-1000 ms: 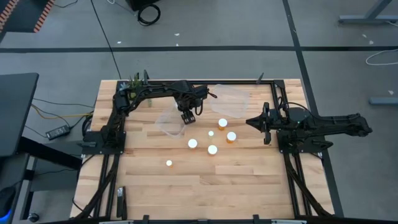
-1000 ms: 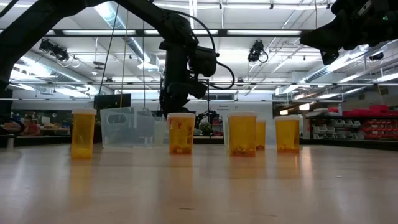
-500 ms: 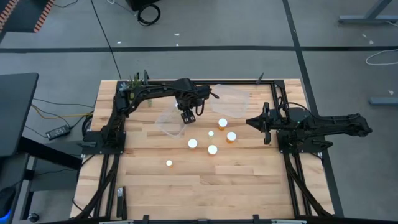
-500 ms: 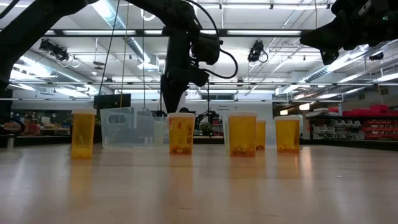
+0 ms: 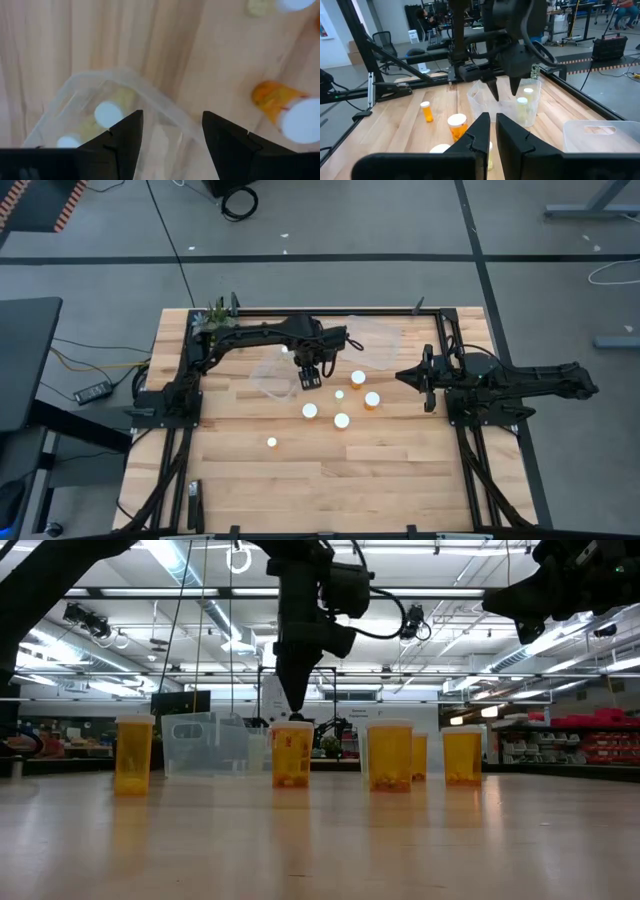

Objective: Pick and place medicine bottles into bin by pill shape (circle, oval)
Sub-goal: Put the small yellow pill bottle into the left transparent bin

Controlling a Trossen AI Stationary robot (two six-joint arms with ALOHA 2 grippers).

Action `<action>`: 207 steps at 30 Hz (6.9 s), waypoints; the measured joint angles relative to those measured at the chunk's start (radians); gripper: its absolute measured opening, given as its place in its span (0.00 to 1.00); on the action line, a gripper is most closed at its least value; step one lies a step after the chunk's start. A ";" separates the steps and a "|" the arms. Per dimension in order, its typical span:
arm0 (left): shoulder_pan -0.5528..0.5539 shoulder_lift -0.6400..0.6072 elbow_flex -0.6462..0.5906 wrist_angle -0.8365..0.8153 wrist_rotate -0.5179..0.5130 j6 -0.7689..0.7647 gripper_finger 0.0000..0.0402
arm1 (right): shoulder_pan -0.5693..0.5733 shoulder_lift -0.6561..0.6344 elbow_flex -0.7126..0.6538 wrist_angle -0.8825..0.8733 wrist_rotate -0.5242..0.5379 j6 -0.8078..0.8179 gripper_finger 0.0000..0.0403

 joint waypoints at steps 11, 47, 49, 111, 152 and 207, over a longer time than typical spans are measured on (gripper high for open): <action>-0.072 0.012 0.000 0.108 0.031 -0.005 0.52 | 0.000 0.000 0.000 0.000 0.000 0.000 0.09; -0.156 0.145 -0.001 0.322 0.074 0.080 0.55 | 0.000 0.019 0.000 -0.001 0.000 0.000 0.09; -0.157 0.153 -0.001 0.342 0.075 0.087 0.56 | 0.000 0.019 0.000 -0.001 0.000 0.000 0.09; -0.151 0.028 0.094 0.232 0.010 0.139 0.31 | 0.000 0.023 0.000 -0.001 0.000 0.000 0.09; -0.147 -0.035 0.089 -0.212 -0.325 -0.010 0.29 | 0.000 0.025 0.000 -0.011 0.000 0.000 0.09; 0.064 -0.378 -0.790 0.389 -0.061 -0.225 0.31 | 0.000 0.025 0.000 -0.019 0.000 0.000 0.09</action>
